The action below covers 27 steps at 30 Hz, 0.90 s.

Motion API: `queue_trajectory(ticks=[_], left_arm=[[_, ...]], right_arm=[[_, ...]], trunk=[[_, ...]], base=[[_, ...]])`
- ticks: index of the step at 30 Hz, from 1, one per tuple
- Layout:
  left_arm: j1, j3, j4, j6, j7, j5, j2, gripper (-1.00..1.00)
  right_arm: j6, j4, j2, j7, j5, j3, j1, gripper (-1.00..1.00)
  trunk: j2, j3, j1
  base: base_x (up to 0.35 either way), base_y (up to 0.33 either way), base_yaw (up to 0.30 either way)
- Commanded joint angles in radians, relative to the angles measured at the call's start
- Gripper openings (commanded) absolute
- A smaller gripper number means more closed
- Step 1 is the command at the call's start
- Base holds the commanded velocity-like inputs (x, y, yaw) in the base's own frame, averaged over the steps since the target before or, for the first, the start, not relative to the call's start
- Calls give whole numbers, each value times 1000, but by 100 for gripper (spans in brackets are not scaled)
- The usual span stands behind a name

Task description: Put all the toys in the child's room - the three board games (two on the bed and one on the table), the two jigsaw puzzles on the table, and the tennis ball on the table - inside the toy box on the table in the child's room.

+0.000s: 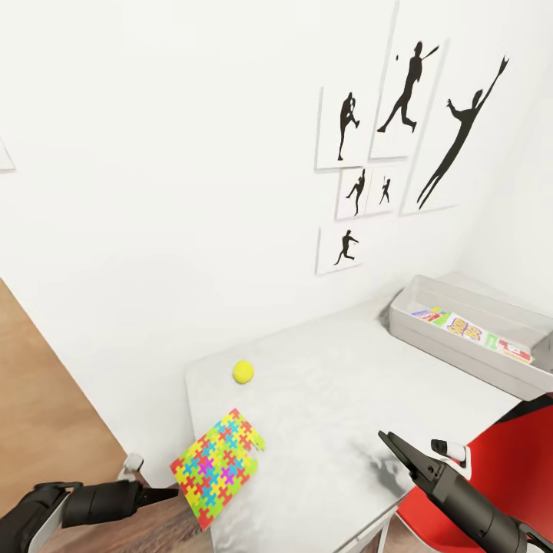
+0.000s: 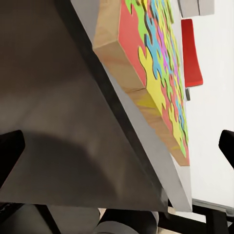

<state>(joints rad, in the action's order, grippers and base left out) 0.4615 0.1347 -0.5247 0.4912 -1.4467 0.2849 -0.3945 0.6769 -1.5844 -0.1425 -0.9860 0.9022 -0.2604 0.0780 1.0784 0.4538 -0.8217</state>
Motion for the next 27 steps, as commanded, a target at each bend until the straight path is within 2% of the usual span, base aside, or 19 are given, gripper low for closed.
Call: queue_trajectory(ticks=[1,7,27], left_arm=[[1,7,0,11,-1,7,-1,100],[1,8,0,9,-1,8,3,100],[1,8,0,9,-1,9,3,100]], right_arm=[[7,-1,0,1,6,0,0,100],[6,-1,0,1,6,0,0,100],[6,-1,1,1,6,1,0,100]], trunk=[[1,1,0],[1,1,0],[1,1,0]], base=[[67,0,0],[110,0,0],[23,-14,0]])
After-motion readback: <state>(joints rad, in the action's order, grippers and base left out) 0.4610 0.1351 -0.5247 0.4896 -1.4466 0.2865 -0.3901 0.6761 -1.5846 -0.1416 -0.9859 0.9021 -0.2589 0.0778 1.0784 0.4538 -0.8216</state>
